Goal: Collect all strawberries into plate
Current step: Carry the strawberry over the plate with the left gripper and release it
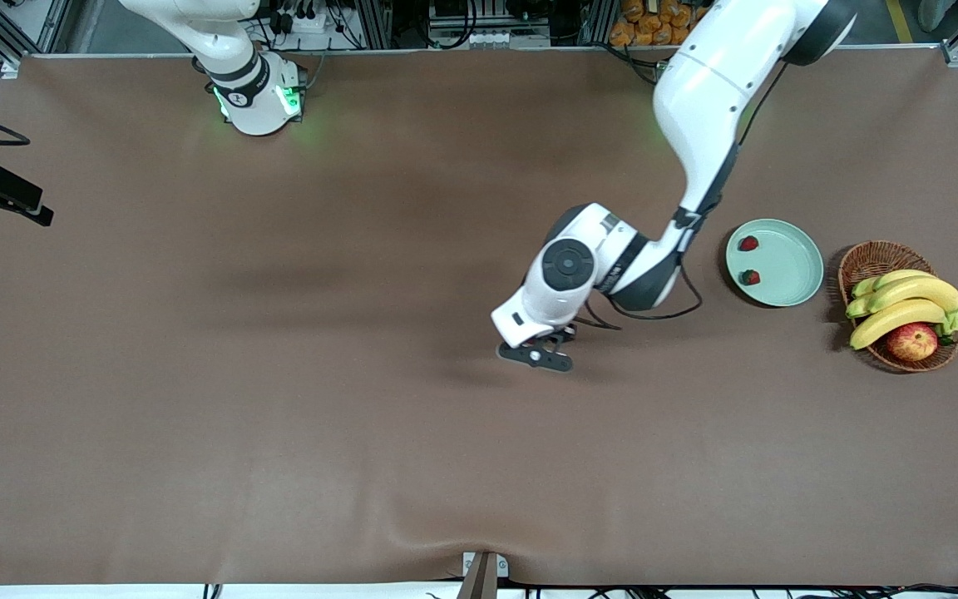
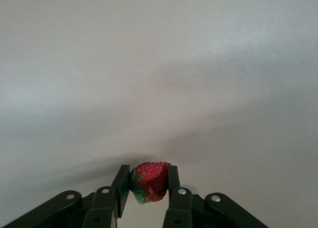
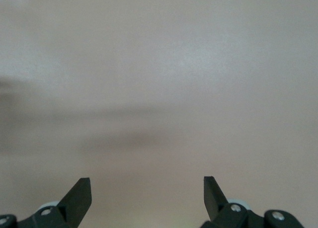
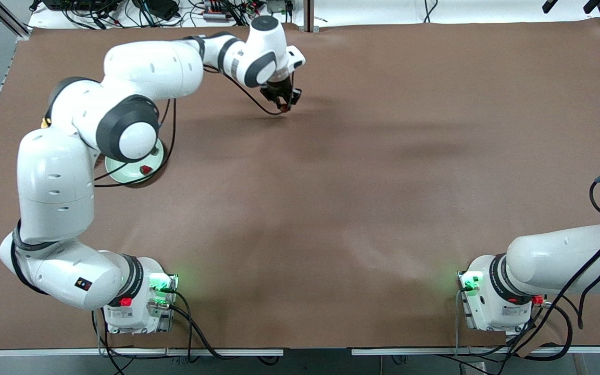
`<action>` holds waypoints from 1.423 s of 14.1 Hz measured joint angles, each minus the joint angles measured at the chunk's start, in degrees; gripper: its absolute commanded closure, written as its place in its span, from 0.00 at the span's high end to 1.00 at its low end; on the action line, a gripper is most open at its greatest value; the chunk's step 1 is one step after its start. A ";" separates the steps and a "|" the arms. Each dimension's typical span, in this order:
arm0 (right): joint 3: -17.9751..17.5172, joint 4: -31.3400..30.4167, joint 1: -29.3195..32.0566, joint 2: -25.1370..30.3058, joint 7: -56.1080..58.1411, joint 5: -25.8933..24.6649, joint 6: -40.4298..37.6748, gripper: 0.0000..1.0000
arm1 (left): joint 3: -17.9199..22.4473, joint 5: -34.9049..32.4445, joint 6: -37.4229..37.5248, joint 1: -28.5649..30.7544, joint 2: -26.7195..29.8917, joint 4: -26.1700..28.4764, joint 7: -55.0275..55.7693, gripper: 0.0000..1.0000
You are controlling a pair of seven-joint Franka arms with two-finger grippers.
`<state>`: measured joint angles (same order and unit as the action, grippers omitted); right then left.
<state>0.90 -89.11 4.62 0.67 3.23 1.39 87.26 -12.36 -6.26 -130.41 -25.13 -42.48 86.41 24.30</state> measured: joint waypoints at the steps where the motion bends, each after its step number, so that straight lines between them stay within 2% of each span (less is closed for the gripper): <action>1: -0.01 0.00 0.00 0.00 -0.01 0.02 0.00 1.00 | 0.05 0.00 0.80 1.38 0.61 0.05 -1.99 0.05; 7: -0.06 -0.01 0.00 -0.11 -0.07 0.03 0.00 1.00 | 0.37 0.00 2.44 13.32 3.17 3.77 -14.34 0.07; 11: -0.06 -0.01 0.00 -0.12 -0.12 0.03 0.02 1.00 | 0.34 0.00 4.72 19.39 7.11 8.33 -17.93 0.07; 16: -0.07 -0.01 0.00 -0.14 -0.14 0.03 0.04 1.00 | 0.44 -0.08 5.50 28.52 14.77 17.96 -27.22 0.08; 20: -0.09 -0.01 0.00 -0.15 -0.15 0.03 0.05 1.00 | 0.38 -0.08 5.67 34.68 21.25 27.22 -31.09 0.12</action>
<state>0.80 -89.12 4.61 0.51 3.08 1.43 87.30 -11.97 -6.34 -124.74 9.55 -21.22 113.64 -6.78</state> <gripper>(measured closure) 0.000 0.648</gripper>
